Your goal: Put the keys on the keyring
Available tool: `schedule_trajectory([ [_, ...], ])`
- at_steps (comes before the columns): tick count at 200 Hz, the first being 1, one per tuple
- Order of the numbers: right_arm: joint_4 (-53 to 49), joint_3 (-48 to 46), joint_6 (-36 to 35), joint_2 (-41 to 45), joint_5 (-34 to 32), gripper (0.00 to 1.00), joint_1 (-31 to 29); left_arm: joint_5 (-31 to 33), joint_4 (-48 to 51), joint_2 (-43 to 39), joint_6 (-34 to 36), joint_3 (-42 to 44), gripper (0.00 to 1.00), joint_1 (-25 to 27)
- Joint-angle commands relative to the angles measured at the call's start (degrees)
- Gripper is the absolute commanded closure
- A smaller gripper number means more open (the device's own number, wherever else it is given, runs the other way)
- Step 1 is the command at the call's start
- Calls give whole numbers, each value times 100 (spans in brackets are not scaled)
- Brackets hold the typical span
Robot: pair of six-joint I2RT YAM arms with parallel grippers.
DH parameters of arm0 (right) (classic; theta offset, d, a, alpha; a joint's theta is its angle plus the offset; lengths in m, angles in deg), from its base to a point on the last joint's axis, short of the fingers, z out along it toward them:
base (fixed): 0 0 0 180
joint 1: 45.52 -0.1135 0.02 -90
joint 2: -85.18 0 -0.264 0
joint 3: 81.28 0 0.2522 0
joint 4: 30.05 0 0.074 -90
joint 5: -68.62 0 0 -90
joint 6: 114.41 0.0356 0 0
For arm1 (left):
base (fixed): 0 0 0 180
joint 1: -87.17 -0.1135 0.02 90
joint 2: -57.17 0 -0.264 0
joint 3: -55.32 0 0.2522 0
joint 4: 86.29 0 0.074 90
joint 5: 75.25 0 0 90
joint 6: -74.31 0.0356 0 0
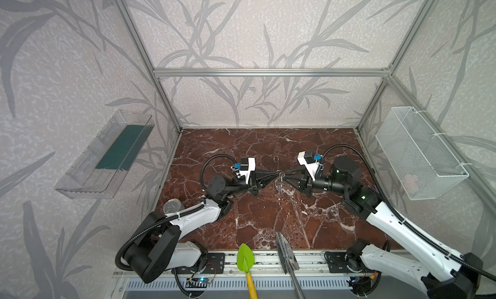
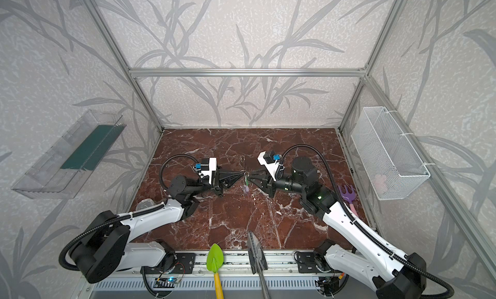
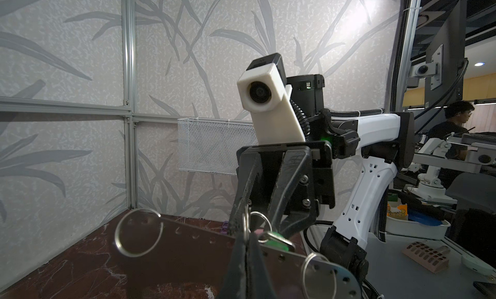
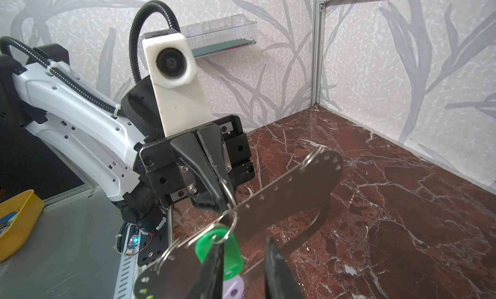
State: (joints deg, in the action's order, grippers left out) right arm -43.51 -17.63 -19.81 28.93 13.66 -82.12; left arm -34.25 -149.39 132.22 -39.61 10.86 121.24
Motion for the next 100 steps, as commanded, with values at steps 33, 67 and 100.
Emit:
schedule_trajectory([
  [33, -146, 240, -102, 206, 50, 70, -31, 55, -227, -222, 119, 0, 100, -14],
  [67, -190, 254, -110, 279, 31, 69, -36, 52, -109, -264, 169, -20, 100, -22],
  [100, -133, 341, -65, 199, 48, 68, -32, 39, -104, -262, 160, -33, 100, -19],
])
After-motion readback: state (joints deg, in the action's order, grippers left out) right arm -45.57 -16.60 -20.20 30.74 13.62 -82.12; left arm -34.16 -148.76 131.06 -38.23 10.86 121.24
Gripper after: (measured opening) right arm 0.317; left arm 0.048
